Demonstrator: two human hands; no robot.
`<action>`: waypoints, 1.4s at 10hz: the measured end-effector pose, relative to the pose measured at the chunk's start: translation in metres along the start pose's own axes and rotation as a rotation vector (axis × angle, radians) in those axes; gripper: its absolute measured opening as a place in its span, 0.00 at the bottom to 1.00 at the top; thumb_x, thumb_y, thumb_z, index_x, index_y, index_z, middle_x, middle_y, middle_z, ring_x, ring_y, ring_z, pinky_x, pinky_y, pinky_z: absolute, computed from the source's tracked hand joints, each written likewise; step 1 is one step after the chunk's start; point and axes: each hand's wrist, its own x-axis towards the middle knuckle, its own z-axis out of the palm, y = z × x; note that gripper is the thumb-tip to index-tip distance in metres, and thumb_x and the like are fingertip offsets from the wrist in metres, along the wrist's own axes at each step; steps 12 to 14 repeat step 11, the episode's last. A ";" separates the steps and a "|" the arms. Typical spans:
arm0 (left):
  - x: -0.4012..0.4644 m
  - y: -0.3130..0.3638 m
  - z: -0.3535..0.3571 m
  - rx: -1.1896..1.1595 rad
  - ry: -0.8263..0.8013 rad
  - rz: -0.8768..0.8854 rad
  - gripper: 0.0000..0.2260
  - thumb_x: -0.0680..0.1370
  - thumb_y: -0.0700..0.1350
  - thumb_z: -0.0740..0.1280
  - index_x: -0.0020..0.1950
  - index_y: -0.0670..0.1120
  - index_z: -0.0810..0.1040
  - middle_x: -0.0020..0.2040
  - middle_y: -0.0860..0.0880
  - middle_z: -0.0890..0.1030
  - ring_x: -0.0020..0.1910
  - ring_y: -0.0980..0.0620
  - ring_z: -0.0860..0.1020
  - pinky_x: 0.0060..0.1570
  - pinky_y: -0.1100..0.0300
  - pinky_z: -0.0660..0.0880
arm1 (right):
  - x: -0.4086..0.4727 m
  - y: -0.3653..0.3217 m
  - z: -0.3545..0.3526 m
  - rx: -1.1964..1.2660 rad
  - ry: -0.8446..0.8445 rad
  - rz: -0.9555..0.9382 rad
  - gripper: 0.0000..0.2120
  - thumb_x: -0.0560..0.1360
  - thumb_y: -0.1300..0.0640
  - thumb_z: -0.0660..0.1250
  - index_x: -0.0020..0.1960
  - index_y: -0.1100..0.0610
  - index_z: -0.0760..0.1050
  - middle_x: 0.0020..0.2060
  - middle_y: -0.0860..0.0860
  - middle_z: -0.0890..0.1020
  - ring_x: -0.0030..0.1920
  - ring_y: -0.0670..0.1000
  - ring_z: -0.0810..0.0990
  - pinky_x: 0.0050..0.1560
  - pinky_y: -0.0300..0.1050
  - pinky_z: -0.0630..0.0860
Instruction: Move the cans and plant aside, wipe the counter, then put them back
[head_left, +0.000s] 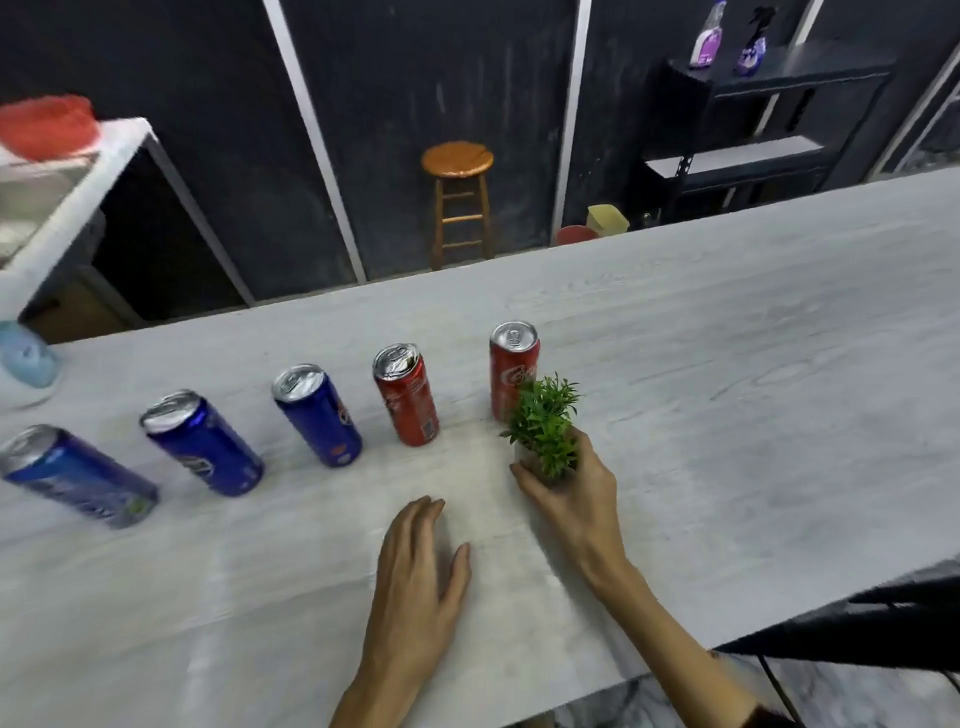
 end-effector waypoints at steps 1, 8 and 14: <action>-0.022 -0.030 -0.027 -0.002 0.079 -0.096 0.25 0.82 0.51 0.66 0.77 0.45 0.67 0.76 0.49 0.69 0.77 0.51 0.64 0.77 0.55 0.63 | -0.018 -0.016 0.038 -0.009 -0.094 -0.053 0.30 0.71 0.49 0.81 0.68 0.50 0.73 0.54 0.48 0.85 0.53 0.49 0.85 0.55 0.51 0.82; -0.121 -0.131 -0.113 -0.030 0.411 -0.290 0.23 0.78 0.47 0.65 0.71 0.39 0.74 0.70 0.43 0.74 0.72 0.43 0.71 0.71 0.44 0.70 | -0.090 -0.073 0.171 0.087 -0.294 -0.109 0.28 0.71 0.53 0.81 0.67 0.48 0.73 0.53 0.47 0.85 0.50 0.40 0.84 0.48 0.25 0.75; -0.122 -0.143 -0.111 -0.045 0.470 -0.299 0.21 0.79 0.46 0.66 0.70 0.41 0.74 0.70 0.43 0.74 0.71 0.44 0.71 0.70 0.48 0.68 | -0.092 -0.070 0.163 -0.018 -0.344 -0.094 0.36 0.74 0.46 0.78 0.76 0.48 0.66 0.62 0.48 0.78 0.60 0.49 0.79 0.59 0.35 0.74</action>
